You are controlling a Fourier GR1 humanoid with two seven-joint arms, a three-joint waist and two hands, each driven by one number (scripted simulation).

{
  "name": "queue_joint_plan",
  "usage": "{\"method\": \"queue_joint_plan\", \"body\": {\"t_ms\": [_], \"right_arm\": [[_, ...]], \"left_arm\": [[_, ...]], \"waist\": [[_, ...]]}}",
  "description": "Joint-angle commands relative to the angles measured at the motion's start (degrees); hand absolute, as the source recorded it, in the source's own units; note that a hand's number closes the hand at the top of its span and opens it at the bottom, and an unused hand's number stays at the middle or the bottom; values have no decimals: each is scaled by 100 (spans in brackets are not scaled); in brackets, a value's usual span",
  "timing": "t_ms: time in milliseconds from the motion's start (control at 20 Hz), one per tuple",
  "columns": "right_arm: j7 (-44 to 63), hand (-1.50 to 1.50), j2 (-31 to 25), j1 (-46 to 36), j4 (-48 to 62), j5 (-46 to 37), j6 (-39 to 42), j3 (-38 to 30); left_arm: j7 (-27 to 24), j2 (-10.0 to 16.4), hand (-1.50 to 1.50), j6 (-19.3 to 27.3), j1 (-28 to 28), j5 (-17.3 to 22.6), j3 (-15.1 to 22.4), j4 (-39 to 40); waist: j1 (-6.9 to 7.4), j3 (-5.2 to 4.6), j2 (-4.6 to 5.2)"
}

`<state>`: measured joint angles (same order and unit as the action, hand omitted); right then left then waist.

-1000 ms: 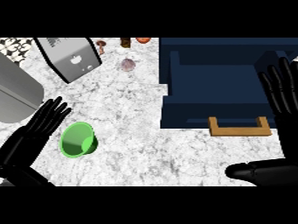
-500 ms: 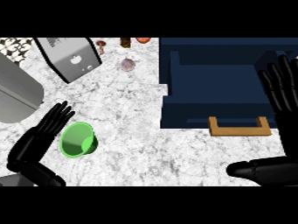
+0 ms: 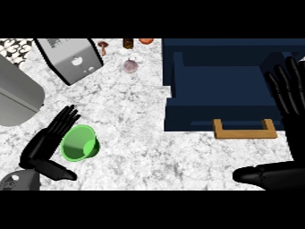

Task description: Pick up the cup, place it into the drawer and close the drawer

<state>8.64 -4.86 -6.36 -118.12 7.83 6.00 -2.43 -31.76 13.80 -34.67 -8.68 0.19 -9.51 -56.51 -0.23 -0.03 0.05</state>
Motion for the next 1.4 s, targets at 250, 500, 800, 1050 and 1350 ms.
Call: {"method": "queue_joint_plan", "body": {"t_ms": [250,500,800,1050,1350], "right_arm": [[-14,-150,-3,21,79,3,83,26],[51,-150,113,232,-252,-59,50,222],[-333,-150,208,512,-78,-89,157,307],[34,-150,-102,125,-91,174,243,-44],[105,-150,16,-90,37,95,63,-17]], "left_arm": [[-1173,118,-150,23,-601,-310,36,1494],[-1547,-49,-150,410,-917,-502,164,2157],[-2231,161,-150,158,-801,-621,326,2560],[-2295,125,-150,109,-1154,-632,419,2897],[-2279,40,-150,171,-1463,-480,348,3261]], "waist": [[-8,-1,3],[-26,-2,4],[-27,-1,6],[-54,-5,15],[-51,-7,23]]}}
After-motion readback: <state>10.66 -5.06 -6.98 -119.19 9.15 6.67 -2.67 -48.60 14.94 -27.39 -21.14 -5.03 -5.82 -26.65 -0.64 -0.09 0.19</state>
